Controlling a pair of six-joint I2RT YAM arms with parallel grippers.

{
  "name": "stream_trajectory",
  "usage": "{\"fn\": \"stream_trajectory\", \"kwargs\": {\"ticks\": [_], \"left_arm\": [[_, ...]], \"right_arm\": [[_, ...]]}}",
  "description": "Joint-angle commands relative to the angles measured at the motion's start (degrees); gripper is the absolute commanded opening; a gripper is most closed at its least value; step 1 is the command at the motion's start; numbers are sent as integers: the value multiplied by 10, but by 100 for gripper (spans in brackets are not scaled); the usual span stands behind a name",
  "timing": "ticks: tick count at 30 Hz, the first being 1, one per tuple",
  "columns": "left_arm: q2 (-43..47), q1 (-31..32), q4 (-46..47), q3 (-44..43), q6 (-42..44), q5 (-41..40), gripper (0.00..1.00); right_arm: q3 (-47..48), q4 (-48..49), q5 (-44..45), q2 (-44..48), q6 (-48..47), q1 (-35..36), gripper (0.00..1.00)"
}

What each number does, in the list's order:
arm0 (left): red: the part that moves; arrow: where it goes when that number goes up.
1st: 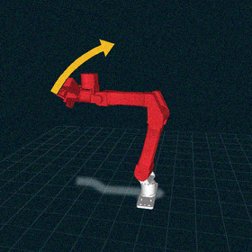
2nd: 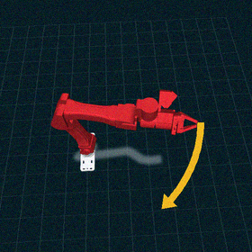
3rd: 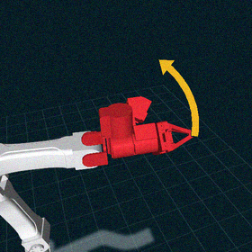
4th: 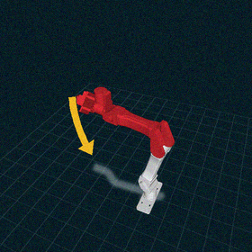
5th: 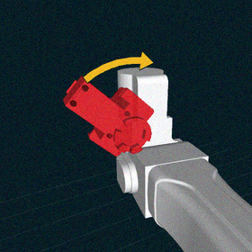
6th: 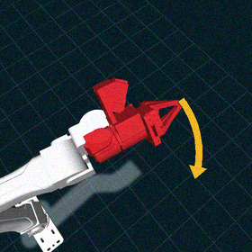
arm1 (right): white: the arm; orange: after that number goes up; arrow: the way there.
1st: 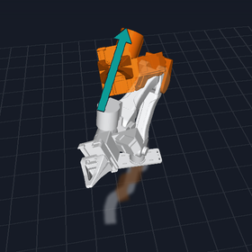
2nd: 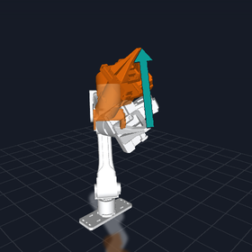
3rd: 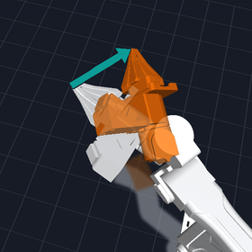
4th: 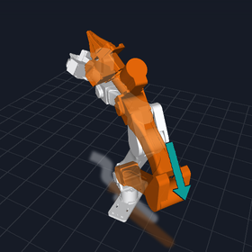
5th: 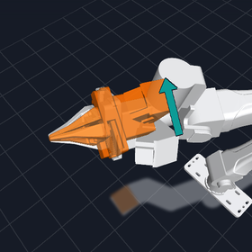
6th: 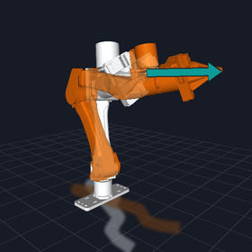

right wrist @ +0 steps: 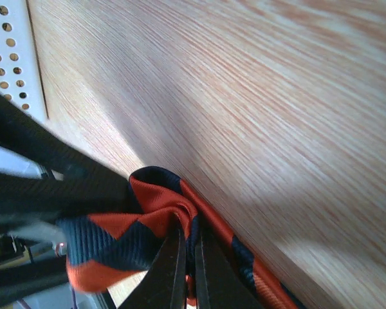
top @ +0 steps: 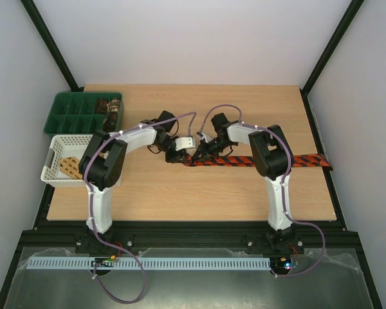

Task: Roll the ties
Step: Roll the tie at the center of the board.

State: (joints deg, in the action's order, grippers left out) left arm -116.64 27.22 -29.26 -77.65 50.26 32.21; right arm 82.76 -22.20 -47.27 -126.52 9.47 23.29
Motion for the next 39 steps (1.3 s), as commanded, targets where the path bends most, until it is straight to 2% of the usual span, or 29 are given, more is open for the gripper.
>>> {"fn": "stream_trajectory", "kwargs": {"ticks": [1, 8, 18, 24, 31, 34, 37, 39], "left_arm": [[13, 24, 12, -32, -19, 62, 34], [-33, 40, 15, -42, -14, 8, 35], [-51, 46, -19, -53, 0, -51, 35], [-42, 43, -34, -33, 23, -66, 34], [-42, 42, -36, -28, 23, -66, 34], [-40, 40, -35, -26, 21, -62, 34], [-35, 39, -32, -32, 14, -50, 35], [-28, 40, -28, -37, 9, -30, 35]], "right_arm": [[-8, -26, 32, -33, 3, -2, 1], [-5, -25, 23, -34, 7, -2, 1], [-8, -2, -36, -20, 29, -10, 4], [-7, 9, -72, -6, 49, -18, 12], [7, -31, -76, 17, 42, -26, 28], [7, -49, -55, 25, 21, -26, 23], [3, -50, -39, 14, 12, -26, 8], [4, -47, -34, 3, 11, -26, 4]]}}
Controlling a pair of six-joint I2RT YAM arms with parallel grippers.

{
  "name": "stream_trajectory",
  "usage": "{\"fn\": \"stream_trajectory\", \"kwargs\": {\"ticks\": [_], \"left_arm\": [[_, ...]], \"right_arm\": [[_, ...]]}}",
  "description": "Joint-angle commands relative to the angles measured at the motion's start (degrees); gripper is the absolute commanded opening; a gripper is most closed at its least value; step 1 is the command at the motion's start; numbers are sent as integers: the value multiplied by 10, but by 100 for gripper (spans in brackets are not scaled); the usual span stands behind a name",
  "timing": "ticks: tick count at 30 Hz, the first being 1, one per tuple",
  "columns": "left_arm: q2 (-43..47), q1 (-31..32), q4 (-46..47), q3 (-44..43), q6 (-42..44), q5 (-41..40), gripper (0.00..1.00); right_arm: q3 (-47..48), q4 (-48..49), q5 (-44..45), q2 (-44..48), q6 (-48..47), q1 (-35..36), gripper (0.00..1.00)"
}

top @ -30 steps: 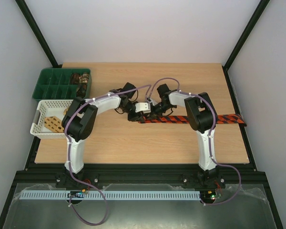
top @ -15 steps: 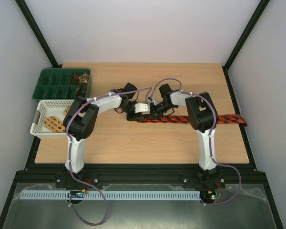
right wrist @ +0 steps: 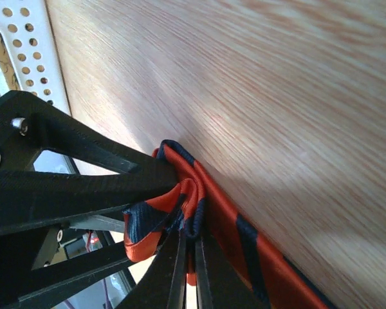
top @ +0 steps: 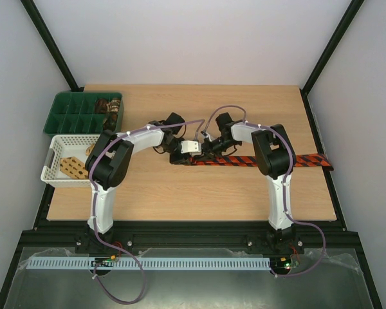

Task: Roll the ties
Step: Roll the tie at the center of the board.

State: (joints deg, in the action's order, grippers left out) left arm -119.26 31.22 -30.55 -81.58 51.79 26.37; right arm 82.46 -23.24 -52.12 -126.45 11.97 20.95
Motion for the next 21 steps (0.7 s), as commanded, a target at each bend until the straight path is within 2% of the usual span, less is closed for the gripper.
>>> {"fn": "stream_trajectory", "kwargs": {"ticks": [1, 12, 16, 21], "left_arm": [[1, 0, -8, 0, -12, 39, 35], [-49, 31, -10, -53, -37, 16, 37], [-52, 42, 0, -50, -42, 27, 37], [-73, 47, 13, -49, -70, 24, 38]], "right_arm": [[9, -36, 19, -3, -16, -3, 3], [-4, -75, 90, -9, -65, -20, 1], [-29, -73, 86, 6, -78, -31, 2], [-32, -53, 41, 23, -75, -34, 5]]}}
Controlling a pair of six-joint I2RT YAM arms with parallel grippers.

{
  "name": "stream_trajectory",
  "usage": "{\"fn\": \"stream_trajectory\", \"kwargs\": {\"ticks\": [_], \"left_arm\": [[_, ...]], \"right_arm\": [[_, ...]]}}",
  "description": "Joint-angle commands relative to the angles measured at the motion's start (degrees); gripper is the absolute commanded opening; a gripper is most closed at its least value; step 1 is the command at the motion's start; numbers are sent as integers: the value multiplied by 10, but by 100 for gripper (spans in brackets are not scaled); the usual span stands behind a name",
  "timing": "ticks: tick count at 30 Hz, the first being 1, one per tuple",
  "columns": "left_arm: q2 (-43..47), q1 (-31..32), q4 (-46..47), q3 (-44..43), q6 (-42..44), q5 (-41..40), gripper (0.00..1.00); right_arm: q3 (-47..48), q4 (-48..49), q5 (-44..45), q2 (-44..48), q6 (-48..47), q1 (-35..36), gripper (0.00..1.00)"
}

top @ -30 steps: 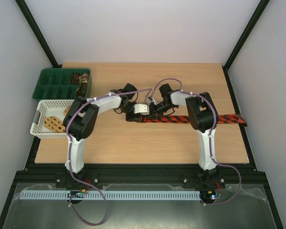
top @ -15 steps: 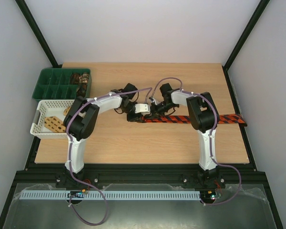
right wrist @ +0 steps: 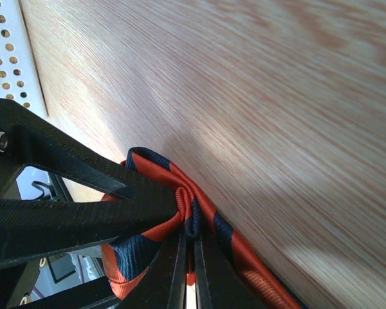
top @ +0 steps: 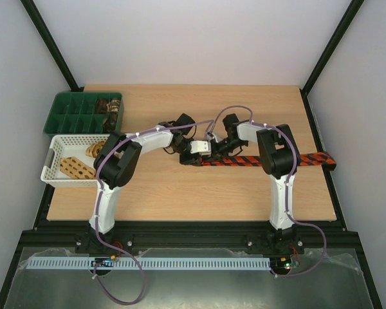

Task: Roll the ties
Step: Roll the tie at the center of the board.

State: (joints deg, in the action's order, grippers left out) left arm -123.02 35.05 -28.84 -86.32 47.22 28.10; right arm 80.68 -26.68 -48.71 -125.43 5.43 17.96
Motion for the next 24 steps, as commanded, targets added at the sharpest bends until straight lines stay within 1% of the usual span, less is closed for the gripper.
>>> {"fn": "stream_trajectory", "kwargs": {"ticks": [1, 7, 12, 16, 20, 24], "left_arm": [[-38, 9, -3, 0, -26, 3, 38], [-28, 11, 2, 24, -27, -13, 38], [-22, 10, -1, 29, -32, -16, 37], [-19, 10, 0, 32, -31, -21, 38], [-23, 11, 0, 28, -36, -25, 38], [-22, 11, 0, 30, -36, -26, 38]], "right_arm": [[-11, -18, 2, 14, -8, -3, 6], [-17, -33, -16, 45, 0, -18, 16], [-26, -25, -37, 72, 26, -21, 27], [-31, -22, -57, 79, 49, -21, 27], [-66, 30, -90, 83, 115, -20, 27], [-80, 59, -91, 61, 145, -17, 27]]}}
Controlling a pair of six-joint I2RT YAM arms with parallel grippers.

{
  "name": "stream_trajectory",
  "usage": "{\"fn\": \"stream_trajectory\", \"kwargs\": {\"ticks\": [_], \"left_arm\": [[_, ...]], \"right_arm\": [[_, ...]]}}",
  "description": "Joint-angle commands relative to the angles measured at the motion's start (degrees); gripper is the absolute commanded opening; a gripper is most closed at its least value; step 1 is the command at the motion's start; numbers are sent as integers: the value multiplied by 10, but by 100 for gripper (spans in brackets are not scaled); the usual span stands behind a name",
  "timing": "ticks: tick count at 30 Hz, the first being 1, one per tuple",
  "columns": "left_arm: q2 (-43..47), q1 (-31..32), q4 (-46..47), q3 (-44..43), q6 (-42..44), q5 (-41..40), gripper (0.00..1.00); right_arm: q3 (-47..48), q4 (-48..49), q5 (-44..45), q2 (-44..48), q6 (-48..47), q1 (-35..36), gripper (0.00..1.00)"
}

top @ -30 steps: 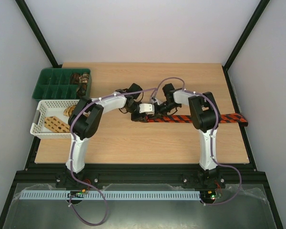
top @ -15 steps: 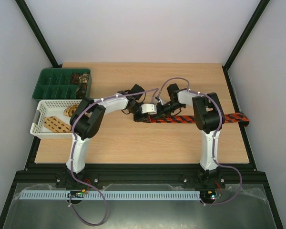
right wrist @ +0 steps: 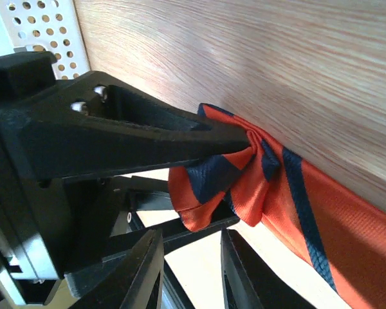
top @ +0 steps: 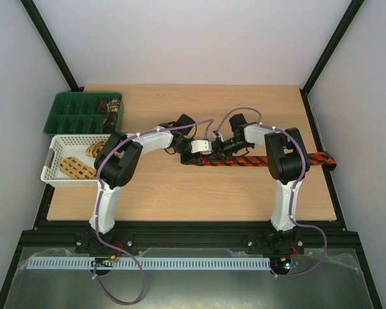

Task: Roll the ties
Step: Roll the tie at the center of the board.

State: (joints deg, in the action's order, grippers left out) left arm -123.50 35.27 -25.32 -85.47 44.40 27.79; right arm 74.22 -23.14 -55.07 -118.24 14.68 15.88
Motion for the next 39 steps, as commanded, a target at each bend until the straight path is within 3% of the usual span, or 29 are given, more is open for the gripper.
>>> {"fn": "stream_trajectory", "kwargs": {"ticks": [1, 10, 12, 15, 22, 31, 36, 39], "left_arm": [[-17, 9, -34, 21, -8, -23, 38], [-18, 9, -33, 20, -10, -26, 38], [-18, 8, -34, 18, -11, -27, 38], [-15, 5, -33, 17, -14, -24, 39], [59, -26, 34, 59, -33, 44, 73], [48, -24, 136, 105, -51, 47, 95], [42, -16, 196, 131, -64, 33, 99], [26, -8, 168, 111, -52, 28, 94]], "right_arm": [[-12, 25, -27, -15, 56, 4, 27], [34, 19, -22, -60, 54, 14, 26], [41, 13, -17, -68, 48, 15, 21], [53, -6, 2, -75, 28, 15, 3], [55, -33, 14, -74, 2, 14, 1], [56, -33, 1, -70, -3, 14, 1], [56, -27, -13, -67, 0, 14, 1], [57, -16, -25, -68, 8, 15, 1]]}}
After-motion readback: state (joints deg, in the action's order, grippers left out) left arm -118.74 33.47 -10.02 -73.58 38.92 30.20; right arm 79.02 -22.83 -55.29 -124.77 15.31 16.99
